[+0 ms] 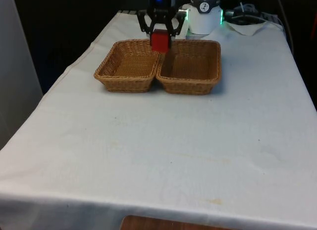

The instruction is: Pick up the red cube and place it into the right basket.

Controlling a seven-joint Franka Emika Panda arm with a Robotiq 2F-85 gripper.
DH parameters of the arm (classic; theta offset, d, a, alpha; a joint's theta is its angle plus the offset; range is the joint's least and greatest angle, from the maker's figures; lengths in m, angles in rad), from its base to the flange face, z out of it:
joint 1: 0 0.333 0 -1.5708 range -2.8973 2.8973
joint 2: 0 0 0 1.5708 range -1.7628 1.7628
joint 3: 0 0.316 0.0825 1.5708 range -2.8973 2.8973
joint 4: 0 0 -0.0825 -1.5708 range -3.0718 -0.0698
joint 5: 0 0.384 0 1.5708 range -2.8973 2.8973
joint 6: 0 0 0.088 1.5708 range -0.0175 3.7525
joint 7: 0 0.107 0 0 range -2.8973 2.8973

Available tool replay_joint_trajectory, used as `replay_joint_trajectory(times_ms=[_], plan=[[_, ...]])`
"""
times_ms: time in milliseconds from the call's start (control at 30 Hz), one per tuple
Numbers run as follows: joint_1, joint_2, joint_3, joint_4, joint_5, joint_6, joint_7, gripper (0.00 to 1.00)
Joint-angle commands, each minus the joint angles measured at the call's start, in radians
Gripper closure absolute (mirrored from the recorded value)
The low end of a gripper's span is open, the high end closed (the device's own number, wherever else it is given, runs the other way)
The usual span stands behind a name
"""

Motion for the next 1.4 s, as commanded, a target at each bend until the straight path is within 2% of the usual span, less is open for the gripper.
replay_joint_trajectory(times_ms=[0,33,67,100,333,367,400,600,633,667,867,900,933,1033,1200,1233,1267,1333,1367], plan=[[-0.005,0.011,-0.011,-0.006,-0.015,0.024,-0.004,0.98],[-0.005,0.02,-0.022,-0.008,-0.015,0.032,-0.011,0.98],[-0.001,0.015,-0.018,-0.004,-0.004,0.016,-0.012,0.98],[-0.006,0.026,-0.028,-0.009,-0.015,0.038,-0.016,0.98],[-0.009,0.073,-0.071,-0.018,-0.001,0.088,-0.054,0.98],[-0.004,0.069,-0.069,-0.015,-0.004,0.072,-0.045,0.98],[-0.01,0.08,-0.076,-0.019,0.001,0.095,-0.058,0.98],[-0.015,0.129,-0.109,-0.015,0.022,0.14,-0.09,0.98],[-0.008,0.131,-0.113,-0.013,0.006,0.134,-0.075,0.98],[-0.015,0.136,-0.112,-0.014,0.025,0.145,-0.093,0.98],[-0.024,0.185,-0.136,-0.002,0.051,0.174,-0.12,0.98],[-0.014,0.189,-0.144,0.001,0.036,0.167,-0.105,0.98],[-0.025,0.192,-0.139,0.0,0.056,0.178,-0.125,0.98],[-0.029,0.225,-0.149,0.006,0.083,0.202,-0.143,0.98],[-0.031,0.275,-0.148,0.008,0.136,0.246,-0.161,0.98],[-0.019,0.276,-0.163,0.013,0.113,0.232,-0.147,0.98],[-0.03,0.293,-0.146,0.008,0.159,0.262,-0.165,0.98],[-0.03,0.301,-0.145,0.009,0.169,0.268,-0.167,0.98],[-0.031,0.314,-0.141,0.009,0.191,0.28,-0.17,0.98]])
